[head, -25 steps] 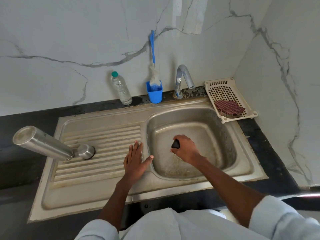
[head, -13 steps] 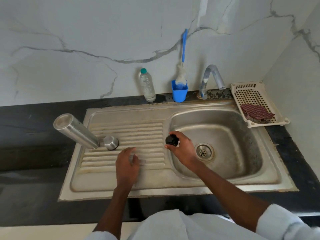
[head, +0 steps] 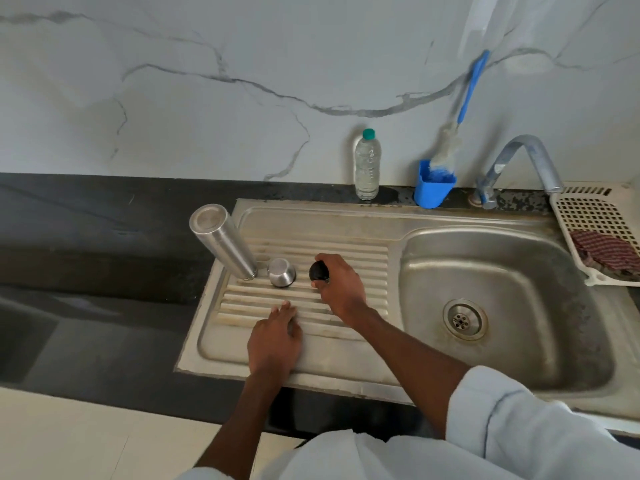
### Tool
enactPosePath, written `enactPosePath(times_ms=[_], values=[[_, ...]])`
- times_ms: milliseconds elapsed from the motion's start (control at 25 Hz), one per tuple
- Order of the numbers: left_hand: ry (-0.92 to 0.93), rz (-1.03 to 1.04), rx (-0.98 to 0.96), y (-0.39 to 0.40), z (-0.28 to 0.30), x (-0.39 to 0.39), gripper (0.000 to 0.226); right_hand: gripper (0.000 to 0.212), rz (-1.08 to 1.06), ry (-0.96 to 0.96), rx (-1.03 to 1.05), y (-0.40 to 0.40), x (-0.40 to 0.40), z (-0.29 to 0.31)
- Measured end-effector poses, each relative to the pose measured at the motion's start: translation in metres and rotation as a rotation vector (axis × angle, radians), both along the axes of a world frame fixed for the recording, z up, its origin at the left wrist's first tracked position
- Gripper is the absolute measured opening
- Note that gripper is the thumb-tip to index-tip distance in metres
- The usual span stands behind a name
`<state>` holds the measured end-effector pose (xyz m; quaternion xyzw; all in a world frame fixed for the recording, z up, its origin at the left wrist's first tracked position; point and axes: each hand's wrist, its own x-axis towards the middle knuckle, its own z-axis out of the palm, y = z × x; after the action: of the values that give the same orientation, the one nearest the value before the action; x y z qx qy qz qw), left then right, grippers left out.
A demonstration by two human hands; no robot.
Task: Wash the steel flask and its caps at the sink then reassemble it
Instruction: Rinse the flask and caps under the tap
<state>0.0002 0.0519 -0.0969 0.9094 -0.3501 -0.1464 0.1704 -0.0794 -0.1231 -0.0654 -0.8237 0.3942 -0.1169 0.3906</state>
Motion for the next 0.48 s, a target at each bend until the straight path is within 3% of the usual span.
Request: enactPosePath(times_ms=[160,320,480], values=[[0.027,0.000,0.045,-0.002,0.004,0.005,0.045,0.057,0.036,0.064,-0.039,-0.003,0.009,-0.009],[0.052,0.016,0.019,-0.004,0.006,0.001,0.044,0.079,0.078,0.148,-0.120,0.000,0.007,-0.009],[0.155,0.195,-0.138,-0.007,0.013,0.000,0.028,0.065,-0.074,0.048,-0.162,0.015,-0.028,-0.007]])
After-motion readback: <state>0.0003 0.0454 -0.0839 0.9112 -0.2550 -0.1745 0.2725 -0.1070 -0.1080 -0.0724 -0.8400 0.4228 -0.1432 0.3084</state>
